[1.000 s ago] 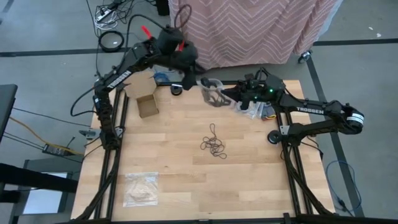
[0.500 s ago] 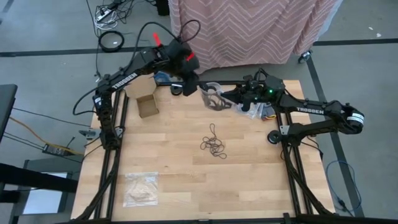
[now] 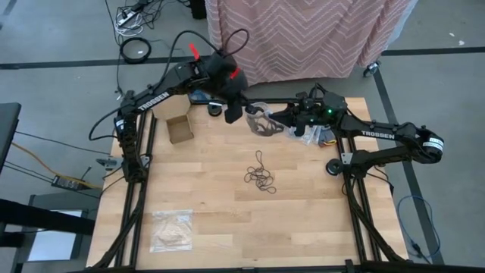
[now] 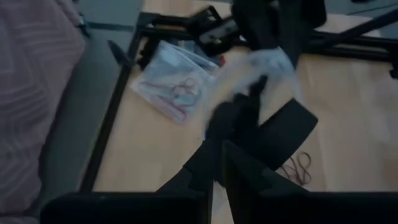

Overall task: Sort rubber bands
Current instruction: Put the black rubber band into the transparent zip bag

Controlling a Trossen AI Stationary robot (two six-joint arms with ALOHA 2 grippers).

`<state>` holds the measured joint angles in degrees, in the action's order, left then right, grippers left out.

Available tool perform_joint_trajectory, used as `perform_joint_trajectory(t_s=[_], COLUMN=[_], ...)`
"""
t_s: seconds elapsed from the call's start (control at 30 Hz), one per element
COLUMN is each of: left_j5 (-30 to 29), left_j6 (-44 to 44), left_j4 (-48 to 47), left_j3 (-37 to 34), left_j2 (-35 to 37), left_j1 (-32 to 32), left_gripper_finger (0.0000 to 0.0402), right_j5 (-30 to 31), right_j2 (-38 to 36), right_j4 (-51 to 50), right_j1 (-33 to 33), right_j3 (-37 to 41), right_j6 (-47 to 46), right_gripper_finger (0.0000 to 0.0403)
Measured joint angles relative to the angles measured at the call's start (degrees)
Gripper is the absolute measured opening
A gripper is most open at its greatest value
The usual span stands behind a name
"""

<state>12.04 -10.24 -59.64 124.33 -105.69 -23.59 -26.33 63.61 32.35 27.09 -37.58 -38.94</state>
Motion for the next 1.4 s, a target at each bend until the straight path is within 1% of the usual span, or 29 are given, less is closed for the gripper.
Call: perform_joint_trajectory(t_s=[0.07,0.17,0.4,0.53,0.77,1.07,1.17,1.27,1.33,1.4], left_j5=[-1.25,-1.39,-1.89,-1.20,-1.04,1.08,2.15,2.25,3.44,4.58], left_j6=[0.00,-0.10,-1.42,-2.37,-3.08,-2.87,-2.81,-2.64,-2.56,-2.32], left_j4=[-0.21,-0.71,-5.37,-6.63,-6.98,-2.19,1.54,2.93,4.50,4.13], left_j3=[0.88,2.49,6.77,7.06,4.95,0.79,-0.68,-0.95,-0.89,-0.91], left_j2=[-0.02,-0.02,0.02,0.12,-0.11,-0.66,-0.66,-0.95,-1.44,-2.50], left_j1=[0.00,0.02,0.02,0.02,0.02,0.44,0.67,0.76,0.87,1.04], left_gripper_finger=[0.0039,0.0039,0.0039,0.0039,0.0039,0.0039,0.0039,0.0039,0.0039,0.0039], right_j5=[0.02,0.02,0.35,0.35,0.29,0.11,0.11,0.10,0.10,0.09], right_j2=[0.00,0.00,0.00,0.00,0.00,0.00,0.00,0.00,0.00,0.00], right_j4=[0.01,-0.02,-0.06,-0.06,-0.06,-0.10,-0.10,-0.32,-0.39,-0.41], right_j1=[0.00,0.00,0.00,0.00,0.00,0.00,0.00,0.00,0.00,0.00], right_j3=[0.00,0.00,0.00,0.00,0.00,0.00,0.00,0.00,0.00,0.00], right_j6=[0.01,0.02,0.09,0.09,-0.04,-0.09,-0.47,-0.51,-0.52,-0.52], right_gripper_finger=[0.0000,0.0000,0.0000,0.0000,0.0000,0.0000,0.0000,0.0000,0.0000,0.0000])
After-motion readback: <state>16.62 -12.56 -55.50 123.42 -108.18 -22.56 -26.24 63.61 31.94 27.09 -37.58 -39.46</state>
